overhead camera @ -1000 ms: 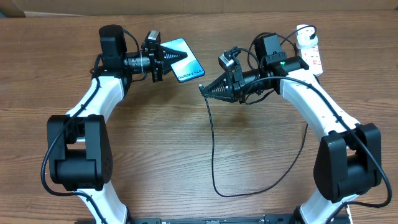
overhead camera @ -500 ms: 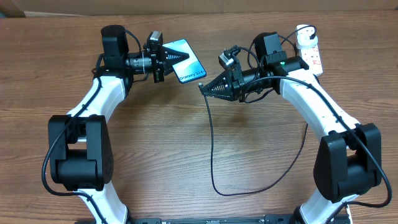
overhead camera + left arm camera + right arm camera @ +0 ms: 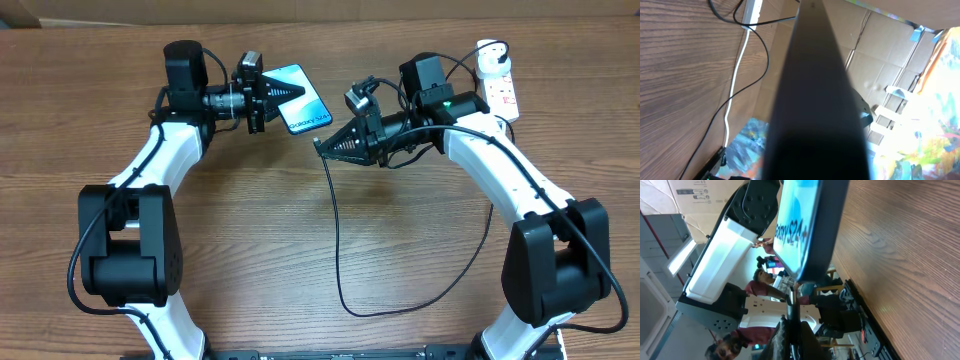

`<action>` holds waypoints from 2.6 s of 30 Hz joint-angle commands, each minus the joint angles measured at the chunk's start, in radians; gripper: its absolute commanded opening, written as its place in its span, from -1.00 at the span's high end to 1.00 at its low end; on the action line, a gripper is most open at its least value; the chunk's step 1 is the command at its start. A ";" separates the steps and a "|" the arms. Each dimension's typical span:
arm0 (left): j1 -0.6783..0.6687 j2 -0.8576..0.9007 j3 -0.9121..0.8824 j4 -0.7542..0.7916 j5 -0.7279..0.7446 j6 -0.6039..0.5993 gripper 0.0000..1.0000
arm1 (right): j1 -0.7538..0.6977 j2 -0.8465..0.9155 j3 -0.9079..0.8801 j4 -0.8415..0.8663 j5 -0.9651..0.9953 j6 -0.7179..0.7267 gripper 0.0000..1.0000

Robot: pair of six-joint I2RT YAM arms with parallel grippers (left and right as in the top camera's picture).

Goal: Plug charger to phone and switch on socket

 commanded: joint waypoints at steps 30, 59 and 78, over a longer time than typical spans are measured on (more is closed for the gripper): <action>-0.021 -0.011 0.010 -0.003 0.027 0.023 0.91 | 0.001 -0.021 -0.003 0.054 -0.014 0.060 0.93; -0.012 -0.011 0.010 -0.003 0.049 0.014 0.92 | -0.018 -0.021 -0.003 0.057 -0.010 0.060 0.93; -0.012 -0.011 0.010 -0.003 0.058 0.012 0.92 | -0.018 -0.021 -0.003 0.058 -0.002 0.072 0.93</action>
